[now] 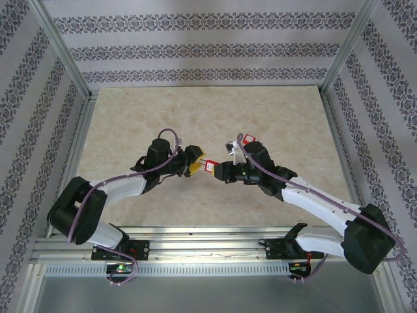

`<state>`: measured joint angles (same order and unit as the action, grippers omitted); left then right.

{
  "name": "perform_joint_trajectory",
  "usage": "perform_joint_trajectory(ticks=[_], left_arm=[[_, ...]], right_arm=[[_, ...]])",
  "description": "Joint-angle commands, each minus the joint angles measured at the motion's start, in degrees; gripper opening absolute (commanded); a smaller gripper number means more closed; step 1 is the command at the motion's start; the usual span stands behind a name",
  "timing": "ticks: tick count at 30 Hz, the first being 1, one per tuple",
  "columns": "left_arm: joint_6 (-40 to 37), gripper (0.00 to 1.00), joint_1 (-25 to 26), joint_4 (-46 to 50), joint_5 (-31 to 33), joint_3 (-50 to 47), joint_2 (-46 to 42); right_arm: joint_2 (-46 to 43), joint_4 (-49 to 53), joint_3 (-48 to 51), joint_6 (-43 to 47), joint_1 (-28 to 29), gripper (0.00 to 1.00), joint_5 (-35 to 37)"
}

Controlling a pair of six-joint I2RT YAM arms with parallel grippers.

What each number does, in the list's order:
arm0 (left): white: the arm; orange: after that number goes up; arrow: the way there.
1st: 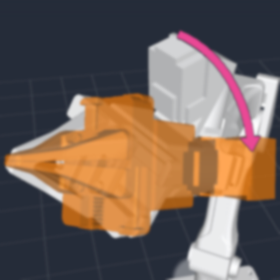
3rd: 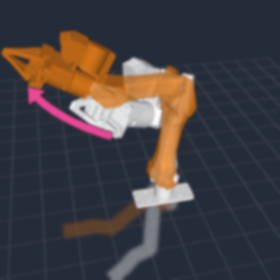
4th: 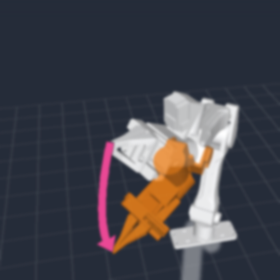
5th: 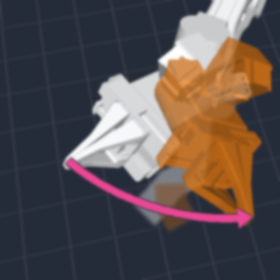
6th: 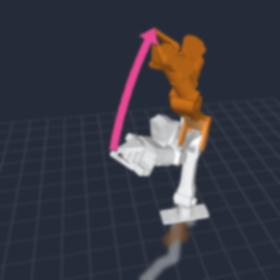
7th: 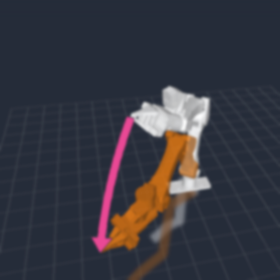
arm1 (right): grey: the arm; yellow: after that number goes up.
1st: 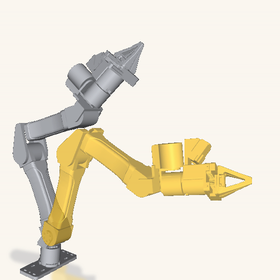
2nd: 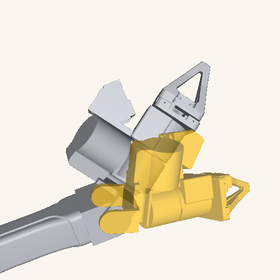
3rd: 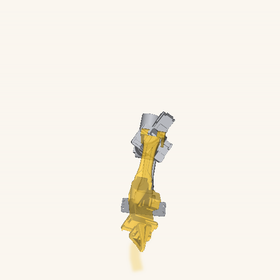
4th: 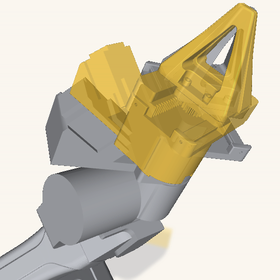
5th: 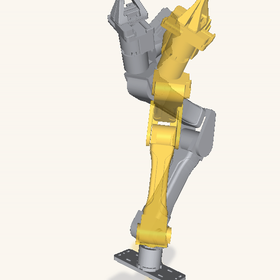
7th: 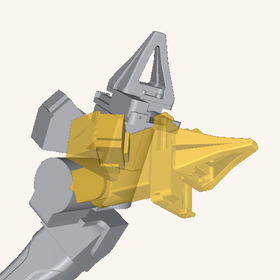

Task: Unlock with the key

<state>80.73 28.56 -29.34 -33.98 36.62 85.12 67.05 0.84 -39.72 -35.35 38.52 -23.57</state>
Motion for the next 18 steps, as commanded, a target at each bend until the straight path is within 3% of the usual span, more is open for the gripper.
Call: perform_joint_trajectory(ticks=[1, 11, 18], left_arm=[[0.78, 0.6, 0.46, -6.69, 2.3, 2.55, 2.53], [-2.67, 0.48, -1.59, -8.9, 3.04, 6.42, 9.27], [-6.76, 0.45, -3.36, -9.22, 2.77, 8.23, 12.99]], right_arm=[[1.16, -6.08, 1.42, -2.56, 0.68, 0.0, -0.73], [6.52, -14.16, 4.04, -7.15, 1.34, 0.0, -0.27], [10.76, -16.86, 4.28, -11.32, 1.34, 0.0, 1.51]])
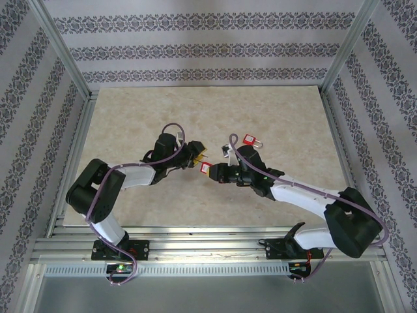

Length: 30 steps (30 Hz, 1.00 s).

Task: Unlock with the key

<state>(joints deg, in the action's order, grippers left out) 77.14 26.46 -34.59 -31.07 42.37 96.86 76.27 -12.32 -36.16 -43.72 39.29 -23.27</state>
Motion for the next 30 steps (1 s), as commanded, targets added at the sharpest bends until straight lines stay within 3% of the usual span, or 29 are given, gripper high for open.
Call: perform_joint_trajectory(ticks=[1, 9, 16, 23, 30], left_arm=[[-3.39, 0.45, -1.4, -4.25, -0.76, 3.19, 2.2], [-8.96, 0.46, -3.45, -1.27, -2.07, 7.31, 9.67], [-15.84, 0.5, -6.42, 7.65, -1.6, 12.53, 13.73], [-23.07, 0.55, -10.81, 18.6, 1.15, 16.38, 11.86], [-27.92, 0.58, -11.68, 25.03, 3.19, 16.21, 4.74]], right_arm=[[2.61, -4.42, 0.89, -4.38, 0.54, 0.0, 1.82], [9.26, -18.02, 5.35, -16.03, 1.35, 0.0, 8.61], [13.23, -18.93, 5.92, -23.1, 1.96, 0.0, 15.19], [17.15, -19.42, 5.78, -28.41, 2.2, 0.0, 18.67], [19.22, -21.62, 6.18, -30.29, 3.0, 0.0, 18.6]])
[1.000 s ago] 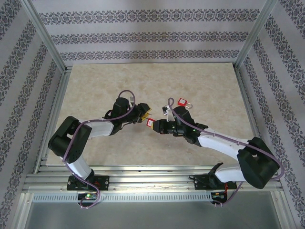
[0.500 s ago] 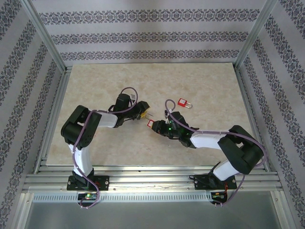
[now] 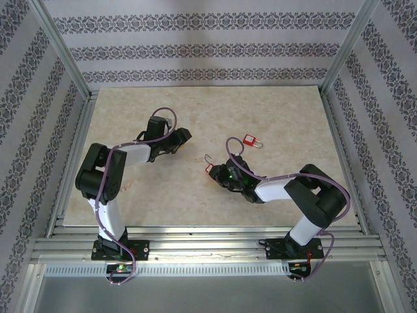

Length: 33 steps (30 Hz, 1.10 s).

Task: Unlock with the key

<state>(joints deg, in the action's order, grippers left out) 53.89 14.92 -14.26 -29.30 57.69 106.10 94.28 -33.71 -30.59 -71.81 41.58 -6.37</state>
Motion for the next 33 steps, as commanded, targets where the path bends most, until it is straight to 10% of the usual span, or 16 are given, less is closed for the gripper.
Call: perform_joint_trajectory(ticks=[1, 17, 33], left_arm=[[-5.21, 0.59, -0.12, 5.52, 1.69, 0.85, -5.58], [-11.19, 0.68, -1.52, 16.72, 5.85, -1.26, -20.97], [-22.15, 0.81, -3.38, 37.37, 11.27, -3.51, -42.28]], right_arm=[[1.42, -1.02, 0.99, -2.76, 0.78, 0.0, 1.79], [-7.8, 6.4, 3.82, -12.47, 3.05, 0.8, 1.98], [-32.77, 65.49, -14.72, 26.77, 4.54, 0.98, 19.61]])
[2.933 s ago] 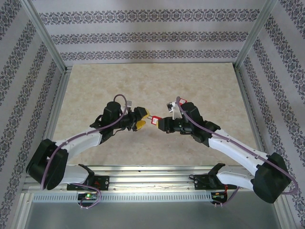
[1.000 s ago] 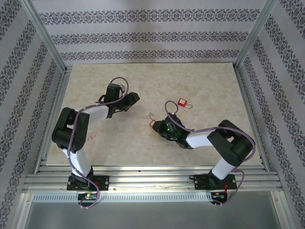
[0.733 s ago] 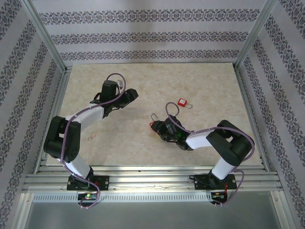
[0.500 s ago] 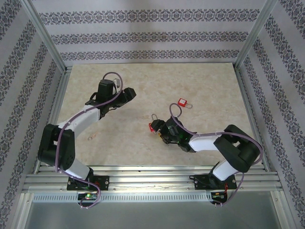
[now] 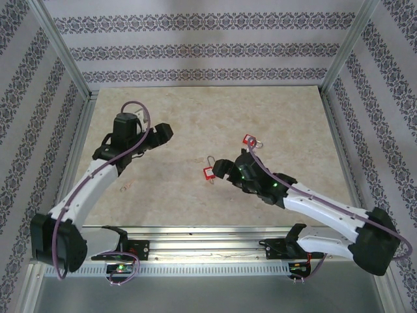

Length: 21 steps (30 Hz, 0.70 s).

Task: Unlock with the key

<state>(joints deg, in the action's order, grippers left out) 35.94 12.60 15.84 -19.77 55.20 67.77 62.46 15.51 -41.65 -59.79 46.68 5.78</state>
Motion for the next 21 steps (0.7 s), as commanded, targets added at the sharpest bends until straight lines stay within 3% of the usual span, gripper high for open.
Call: perform_joint_trajectory(ticks=[1, 5, 8, 14, 21], left_arm=[[-4.64, 0.83, -1.15, 8.05, 1.94, -1.5, -5.59], [-5.69, 0.92, -1.48, 10.56, 3.36, -2.81, -12.45], [-6.31, 0.98, -1.54, 12.25, 3.37, -2.52, -16.49], [-7.14, 1.0, -1.62, 15.89, 4.72, -0.49, -21.3], [-8.64, 1.0, -1.69, 19.38, 5.79, 1.17, -22.63]], right_arm=[[-0.89, 17.07, -4.25, 17.79, -1.75, 0.97, 6.53], [3.31, 13.14, -4.61, 25.27, -8.48, 0.93, -6.81], [8.98, 6.8, -4.86, 26.57, -9.09, 0.93, -13.1], [23.96, -0.84, -10.47, 27.63, -8.35, 0.94, -19.33], [34.74, -3.82, -16.87, 24.72, -5.05, 0.93, -20.57]])
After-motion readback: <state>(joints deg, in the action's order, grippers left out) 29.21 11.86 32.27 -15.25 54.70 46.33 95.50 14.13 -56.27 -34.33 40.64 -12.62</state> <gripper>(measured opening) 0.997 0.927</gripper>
